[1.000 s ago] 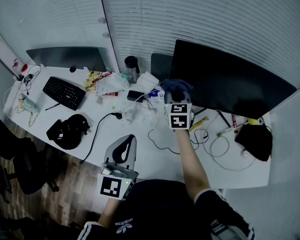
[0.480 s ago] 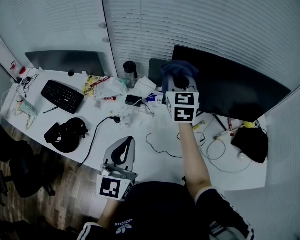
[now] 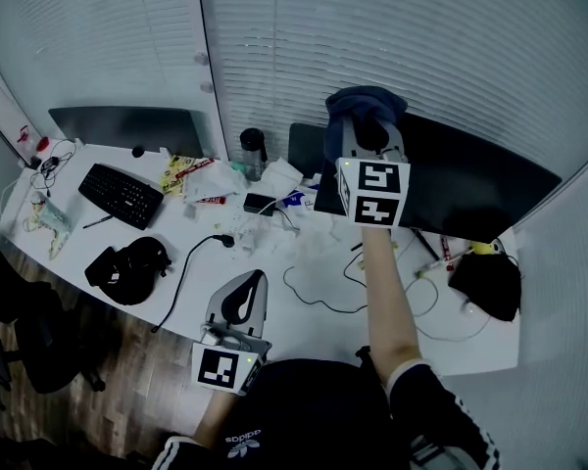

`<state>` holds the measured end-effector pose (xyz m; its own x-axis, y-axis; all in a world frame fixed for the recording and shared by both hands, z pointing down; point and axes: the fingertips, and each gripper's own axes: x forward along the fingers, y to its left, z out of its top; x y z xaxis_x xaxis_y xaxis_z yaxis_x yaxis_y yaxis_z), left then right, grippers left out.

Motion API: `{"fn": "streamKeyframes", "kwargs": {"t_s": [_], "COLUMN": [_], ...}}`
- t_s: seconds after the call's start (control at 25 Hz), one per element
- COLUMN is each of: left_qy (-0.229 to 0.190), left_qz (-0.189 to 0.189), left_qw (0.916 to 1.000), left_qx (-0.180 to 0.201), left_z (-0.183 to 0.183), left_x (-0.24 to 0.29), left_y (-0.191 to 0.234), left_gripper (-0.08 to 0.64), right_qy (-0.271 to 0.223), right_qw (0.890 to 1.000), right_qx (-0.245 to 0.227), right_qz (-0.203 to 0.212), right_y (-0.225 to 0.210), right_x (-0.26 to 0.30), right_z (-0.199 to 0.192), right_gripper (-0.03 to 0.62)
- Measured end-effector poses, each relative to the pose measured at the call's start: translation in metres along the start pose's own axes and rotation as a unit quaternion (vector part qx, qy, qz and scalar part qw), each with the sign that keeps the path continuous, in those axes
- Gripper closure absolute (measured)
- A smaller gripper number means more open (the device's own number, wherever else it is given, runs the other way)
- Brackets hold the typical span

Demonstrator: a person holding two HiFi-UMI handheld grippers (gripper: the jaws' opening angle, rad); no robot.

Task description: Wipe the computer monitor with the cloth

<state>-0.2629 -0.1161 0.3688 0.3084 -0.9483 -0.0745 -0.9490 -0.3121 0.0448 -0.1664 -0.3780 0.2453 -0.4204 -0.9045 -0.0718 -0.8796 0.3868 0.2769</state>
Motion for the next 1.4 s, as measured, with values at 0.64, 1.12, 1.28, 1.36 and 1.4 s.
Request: {"fn": "streamKeyframes", "kwargs": {"t_s": [0.64,1.12,1.28,1.36,1.4], "left_qy": [-0.007,0.003,0.011,0.013,0.011], "left_qz": [-0.088,-0.171,-0.172,-0.169,-0.168], "left_qw": [0.9960,0.9851,0.9847,0.9853,0.9855], "left_qx": [-0.014,-0.019,-0.025,-0.023,-0.022], "left_z": [-0.005,-0.017,-0.019,-0.019,-0.018], "left_x": [0.021,-0.003,-0.027,-0.040,-0.046], "left_y": [-0.078,-0.239,-0.287,-0.306,-0.314], "left_gripper": [0.555,0.555,0.554,0.555,0.555], "right_qy": [-0.065,-0.026,-0.001,0.008,0.011], "right_qw": [0.997,0.993,0.992,0.993,0.993], "right_qx": [0.023,0.038,0.041,0.043,0.045], "right_qz": [-0.037,-0.108,-0.117,-0.112,-0.107], "right_y": [-0.072,-0.166,-0.181,-0.181,-0.179], "right_x": [-0.140,-0.384,-0.458,-0.488,-0.502], "right_z": [0.019,-0.020,-0.041,-0.052,-0.057], "right_gripper": [0.546,0.546,0.546,0.546,0.546]}}
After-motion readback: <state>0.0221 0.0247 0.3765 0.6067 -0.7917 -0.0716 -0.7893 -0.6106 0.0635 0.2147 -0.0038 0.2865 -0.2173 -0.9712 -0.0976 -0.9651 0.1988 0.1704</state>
